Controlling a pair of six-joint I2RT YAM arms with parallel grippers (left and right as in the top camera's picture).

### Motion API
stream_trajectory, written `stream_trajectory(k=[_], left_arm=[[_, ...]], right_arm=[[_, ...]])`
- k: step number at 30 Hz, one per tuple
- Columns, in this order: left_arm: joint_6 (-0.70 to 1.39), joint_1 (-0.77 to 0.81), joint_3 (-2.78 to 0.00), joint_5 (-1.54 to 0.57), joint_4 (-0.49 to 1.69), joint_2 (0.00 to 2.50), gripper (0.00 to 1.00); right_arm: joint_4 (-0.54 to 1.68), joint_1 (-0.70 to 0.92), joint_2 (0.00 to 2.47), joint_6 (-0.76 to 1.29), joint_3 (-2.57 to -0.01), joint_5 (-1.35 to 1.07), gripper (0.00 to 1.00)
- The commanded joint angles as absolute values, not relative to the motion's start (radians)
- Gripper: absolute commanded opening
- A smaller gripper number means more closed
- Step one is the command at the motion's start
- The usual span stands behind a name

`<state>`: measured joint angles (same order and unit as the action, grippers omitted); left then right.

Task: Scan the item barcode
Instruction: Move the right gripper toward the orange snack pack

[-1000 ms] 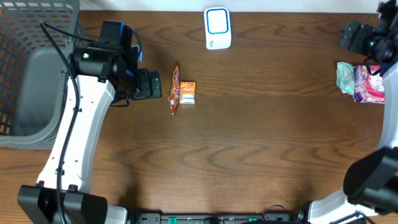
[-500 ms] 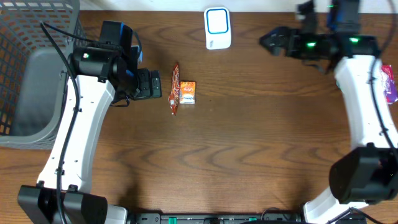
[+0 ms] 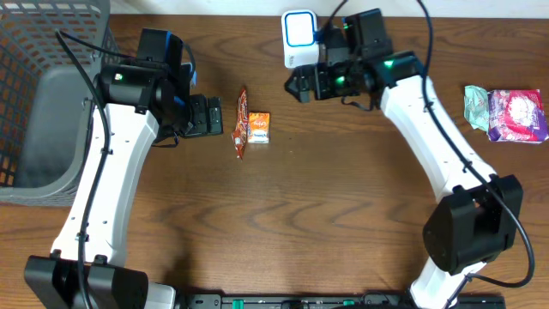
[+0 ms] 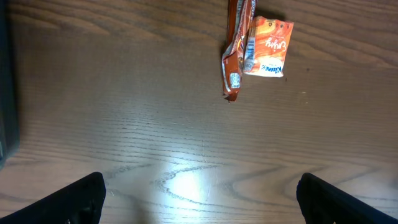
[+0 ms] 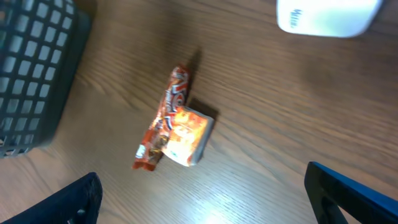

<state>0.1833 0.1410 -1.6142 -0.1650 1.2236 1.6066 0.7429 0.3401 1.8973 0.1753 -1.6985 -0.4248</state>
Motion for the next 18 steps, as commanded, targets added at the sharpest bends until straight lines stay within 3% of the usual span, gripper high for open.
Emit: stream_trajectory(k=[1, 18], left_arm=[[0.188, 0.141, -1.611, -0.155, 1.226, 1.608, 0.98], [0.188, 0.141, -1.611, -0.155, 1.226, 1.608, 0.98]], right_arm=[[0.739, 0.372, 1.899, 0.179, -1.691, -0.401, 0.99], [0.690, 0.447, 1.900, 0.179, -1.691, -0.391, 0.99]])
